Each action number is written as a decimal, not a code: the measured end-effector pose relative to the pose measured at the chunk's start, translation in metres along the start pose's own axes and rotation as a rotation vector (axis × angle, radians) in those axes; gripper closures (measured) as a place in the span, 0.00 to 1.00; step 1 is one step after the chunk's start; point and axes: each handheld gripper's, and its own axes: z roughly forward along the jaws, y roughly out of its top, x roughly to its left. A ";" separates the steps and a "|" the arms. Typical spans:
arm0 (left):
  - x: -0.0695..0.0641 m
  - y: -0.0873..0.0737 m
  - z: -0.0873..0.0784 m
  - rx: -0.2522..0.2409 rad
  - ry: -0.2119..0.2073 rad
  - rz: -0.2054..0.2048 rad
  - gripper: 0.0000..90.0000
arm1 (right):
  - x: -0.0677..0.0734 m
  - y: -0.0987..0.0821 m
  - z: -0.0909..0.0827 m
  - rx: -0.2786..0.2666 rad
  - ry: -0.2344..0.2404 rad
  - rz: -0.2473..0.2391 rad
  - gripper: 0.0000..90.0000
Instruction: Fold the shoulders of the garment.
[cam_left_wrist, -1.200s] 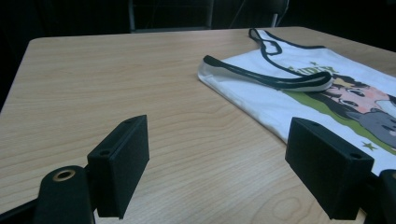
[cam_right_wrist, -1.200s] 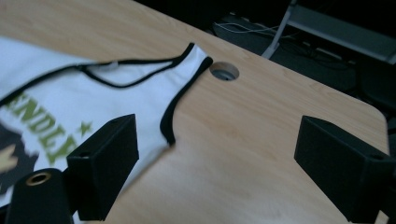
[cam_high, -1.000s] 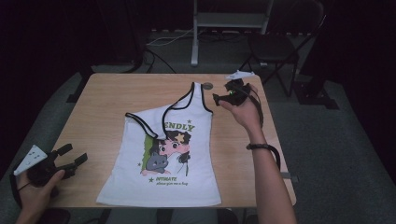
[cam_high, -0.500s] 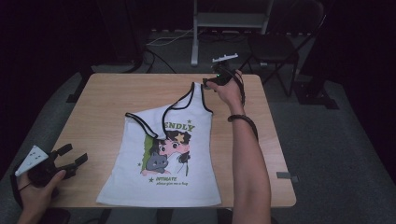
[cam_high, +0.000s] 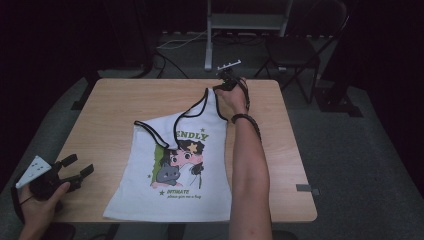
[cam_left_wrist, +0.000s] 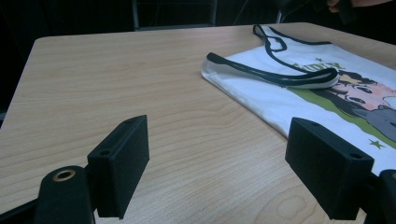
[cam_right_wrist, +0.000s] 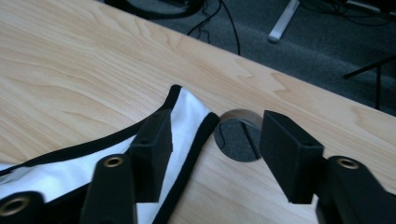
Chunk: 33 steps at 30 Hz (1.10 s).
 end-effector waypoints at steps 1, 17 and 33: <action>0.000 0.000 0.000 0.001 -0.001 -0.002 0.24 | 0.000 0.000 0.000 0.000 0.000 0.000 0.52; -0.001 0.000 -0.001 0.000 -0.007 0.008 0.23 | 0.010 0.004 0.039 0.034 0.010 0.003 0.50; -0.002 0.000 0.000 0.003 -0.007 0.004 0.24 | 0.014 -0.005 0.053 0.045 0.032 -0.023 0.83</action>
